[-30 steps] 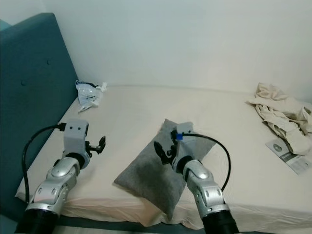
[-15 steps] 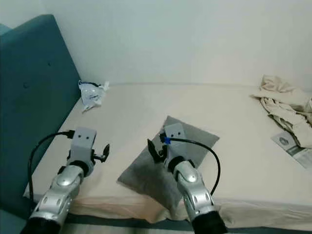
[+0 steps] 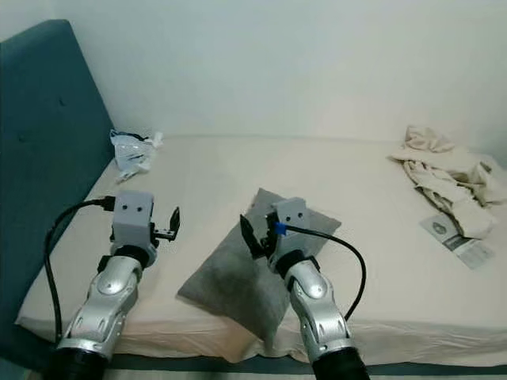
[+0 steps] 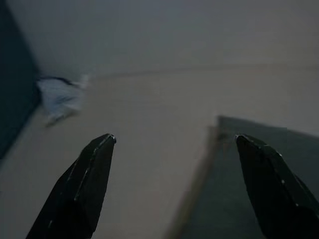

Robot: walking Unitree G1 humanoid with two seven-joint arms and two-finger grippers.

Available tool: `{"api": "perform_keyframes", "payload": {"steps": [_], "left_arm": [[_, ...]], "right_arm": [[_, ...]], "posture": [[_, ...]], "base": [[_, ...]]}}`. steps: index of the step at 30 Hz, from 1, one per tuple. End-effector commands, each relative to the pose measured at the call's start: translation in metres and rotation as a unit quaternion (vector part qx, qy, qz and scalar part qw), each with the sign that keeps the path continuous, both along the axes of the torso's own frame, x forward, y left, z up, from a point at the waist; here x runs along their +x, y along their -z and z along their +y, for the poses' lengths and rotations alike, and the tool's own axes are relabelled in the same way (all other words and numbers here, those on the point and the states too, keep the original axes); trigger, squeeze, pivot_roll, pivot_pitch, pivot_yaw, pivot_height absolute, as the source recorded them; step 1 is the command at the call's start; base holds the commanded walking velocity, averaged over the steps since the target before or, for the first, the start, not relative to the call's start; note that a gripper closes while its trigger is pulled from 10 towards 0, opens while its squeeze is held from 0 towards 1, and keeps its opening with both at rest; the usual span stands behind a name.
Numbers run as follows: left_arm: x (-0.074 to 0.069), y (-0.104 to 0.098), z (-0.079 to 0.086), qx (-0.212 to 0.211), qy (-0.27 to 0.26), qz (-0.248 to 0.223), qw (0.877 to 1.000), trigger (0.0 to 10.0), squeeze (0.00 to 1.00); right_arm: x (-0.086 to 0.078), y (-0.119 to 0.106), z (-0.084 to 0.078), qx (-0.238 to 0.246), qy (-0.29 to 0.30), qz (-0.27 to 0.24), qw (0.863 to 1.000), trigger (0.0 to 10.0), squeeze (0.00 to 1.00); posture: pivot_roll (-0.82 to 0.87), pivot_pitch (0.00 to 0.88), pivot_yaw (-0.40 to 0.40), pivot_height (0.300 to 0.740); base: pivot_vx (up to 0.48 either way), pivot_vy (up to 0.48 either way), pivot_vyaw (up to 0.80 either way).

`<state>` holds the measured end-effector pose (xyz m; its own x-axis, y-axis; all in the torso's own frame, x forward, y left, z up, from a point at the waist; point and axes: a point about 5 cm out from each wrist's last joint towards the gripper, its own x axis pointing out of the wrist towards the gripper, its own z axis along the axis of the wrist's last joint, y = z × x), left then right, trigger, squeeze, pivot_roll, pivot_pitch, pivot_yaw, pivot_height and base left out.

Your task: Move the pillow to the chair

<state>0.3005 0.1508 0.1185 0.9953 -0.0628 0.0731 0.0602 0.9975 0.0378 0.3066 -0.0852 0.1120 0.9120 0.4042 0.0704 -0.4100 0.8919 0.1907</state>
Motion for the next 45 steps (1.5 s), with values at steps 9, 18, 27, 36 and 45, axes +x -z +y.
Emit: {"api": "perform_keyframes", "payload": {"steps": [9, 18, 27, 36, 45], "left_arm": [[0.001, 0.008, 0.007, 0.036, 0.000, 0.014, 0.999, 10.0, 0.00], [0.003, -0.028, 0.015, -0.089, 0.061, -0.051, 0.993, 10.0, 0.00], [-0.017, -0.026, 0.023, -0.087, 0.267, 0.017, 0.960, 10.0, 0.00], [-0.052, -0.026, 0.033, -0.091, 0.247, -0.001, 0.965, 10.0, 0.00], [-0.087, -0.023, 0.036, -0.119, 0.230, 0.030, 0.966, 10.0, 0.00]], "right_arm": [[0.012, 0.012, -0.027, -0.069, 0.071, 0.030, 0.995, 10.0, 0.00], [0.002, -0.003, -0.013, 0.001, -0.127, 0.045, 0.991, 10.0, 0.00], [-0.040, -0.039, -0.045, 0.157, -0.398, 0.111, 0.897, 10.0, 0.00], [-0.056, -0.036, -0.053, 0.092, -0.381, 0.100, 0.914, 10.0, 0.00], [-0.061, -0.058, -0.056, 0.143, -0.290, 0.027, 0.946, 10.0, 0.00]], "posture": [[-0.03, 0.023, -0.039, 0.740], [0.01, 0.035, -0.072, 0.740], [-0.02, 0.032, -0.054, 0.740], [-0.01, 0.034, -0.049, 0.740], [-0.02, 0.025, -0.028, 0.740]], "base": [[0.000, 0.000, 0.00], [0.000, 0.000, 0.00], [0.000, 0.000, 0.00], [0.000, 0.000, 0.00], [0.000, 0.000, 0.00]]}}
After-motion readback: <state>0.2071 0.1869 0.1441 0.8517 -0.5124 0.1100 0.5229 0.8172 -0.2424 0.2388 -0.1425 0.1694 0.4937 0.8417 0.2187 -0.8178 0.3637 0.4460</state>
